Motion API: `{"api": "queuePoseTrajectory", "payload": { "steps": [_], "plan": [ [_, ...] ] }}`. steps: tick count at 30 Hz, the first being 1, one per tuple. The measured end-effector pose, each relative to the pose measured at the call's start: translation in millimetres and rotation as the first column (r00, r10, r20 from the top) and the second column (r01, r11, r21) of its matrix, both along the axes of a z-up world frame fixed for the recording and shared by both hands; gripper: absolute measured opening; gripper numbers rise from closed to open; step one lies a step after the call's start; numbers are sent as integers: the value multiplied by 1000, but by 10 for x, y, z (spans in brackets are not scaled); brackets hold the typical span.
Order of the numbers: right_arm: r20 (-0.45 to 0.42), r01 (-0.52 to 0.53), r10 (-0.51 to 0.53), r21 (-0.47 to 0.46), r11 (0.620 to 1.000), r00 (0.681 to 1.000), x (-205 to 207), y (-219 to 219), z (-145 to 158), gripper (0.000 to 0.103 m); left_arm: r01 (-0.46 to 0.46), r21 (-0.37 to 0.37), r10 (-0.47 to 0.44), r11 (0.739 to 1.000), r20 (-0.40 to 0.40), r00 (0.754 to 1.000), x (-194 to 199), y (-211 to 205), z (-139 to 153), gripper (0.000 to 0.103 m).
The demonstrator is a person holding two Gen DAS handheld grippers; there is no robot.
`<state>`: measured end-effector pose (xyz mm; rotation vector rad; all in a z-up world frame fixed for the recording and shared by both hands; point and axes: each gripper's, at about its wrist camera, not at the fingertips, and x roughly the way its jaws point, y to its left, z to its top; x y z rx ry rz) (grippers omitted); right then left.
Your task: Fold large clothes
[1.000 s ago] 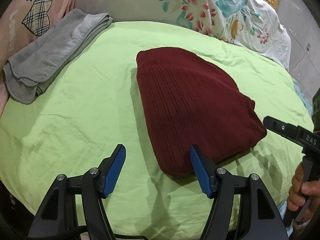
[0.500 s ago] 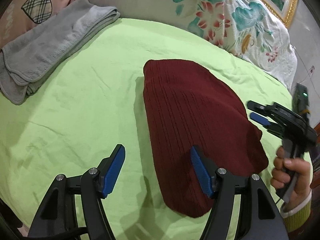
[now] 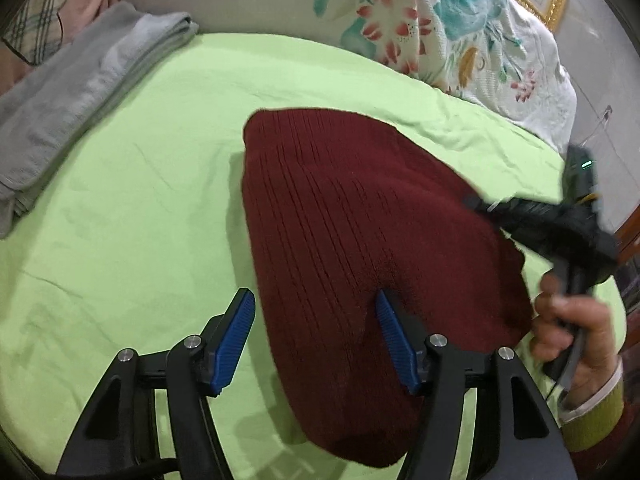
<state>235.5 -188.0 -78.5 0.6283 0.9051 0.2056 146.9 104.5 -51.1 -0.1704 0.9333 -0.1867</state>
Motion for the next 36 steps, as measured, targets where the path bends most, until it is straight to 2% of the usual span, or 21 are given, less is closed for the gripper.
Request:
{"api": "queuePoseTrajectory", "payload": {
  "steps": [2, 4, 7, 8, 10, 12, 14, 15, 17, 21, 24, 28, 33, 36],
  "plan": [
    [-15, 15, -15, 4, 1000, 1000, -32, 9, -47, 16, 1, -5, -1, 1000, 3, 1000, -9, 6, -7, 63],
    [2, 61, -61, -17, 998, 998, -137, -3, 76, 18, 1, -17, -1, 1000, 0, 1000, -14, 29, -14, 63],
    [116, 102, -93, -78, 992, 989, -407, 57, 415, 18, 2, -35, -2, 999, -6, 1000, -9, 45, -31, 63],
    [167, 81, -67, -81, 993, 984, -524, 132, 535, 18, 2, -34, -2, 999, -6, 1000, -6, 28, -38, 63],
    [192, -18, 33, -79, 997, 981, -627, 313, 599, 18, 9, -26, -9, 1000, -5, 1000, 5, -4, -41, 63],
    [149, -78, 90, -84, 993, 985, -620, 442, 493, 18, 14, -3, -14, 1000, 0, 1000, 10, -62, -37, 63],
    [46, -65, 73, -157, 986, 996, -534, 489, 237, 17, 30, 28, -30, 999, 11, 999, 3, -137, -37, 63],
    [24, -53, 57, -133, 990, 998, -497, 440, 84, 17, 46, 45, -47, 998, 17, 999, -6, -175, -41, 63],
    [48, -16, 18, -34, 999, 999, -520, 298, 3, 15, 53, 68, -55, 996, 23, 998, -36, -190, -28, 63],
    [47, -33, 36, -56, 998, 998, -593, 325, 150, 18, 36, 41, -37, 998, 18, 999, -104, -83, 7, 64],
    [53, -47, 51, -76, 996, 997, -654, 360, 254, 20, 21, 58, -22, 998, 26, 999, -198, -43, 60, 64],
    [78, -69, 77, -101, 993, 994, -866, 441, 417, 36, 14, 107, -18, 994, 40, 999, -412, -49, 129, 65],
    [102, -94, 108, -130, 987, 989, -1142, 504, 539, 40, -9, 72, 7, 997, 31, 1000, -569, 59, 171, 67],
    [111, -97, 114, -150, 984, 987, -1312, 526, 595, 49, -30, 66, 28, 997, 27, 999, -677, 129, 182, 69]
  ]
}}
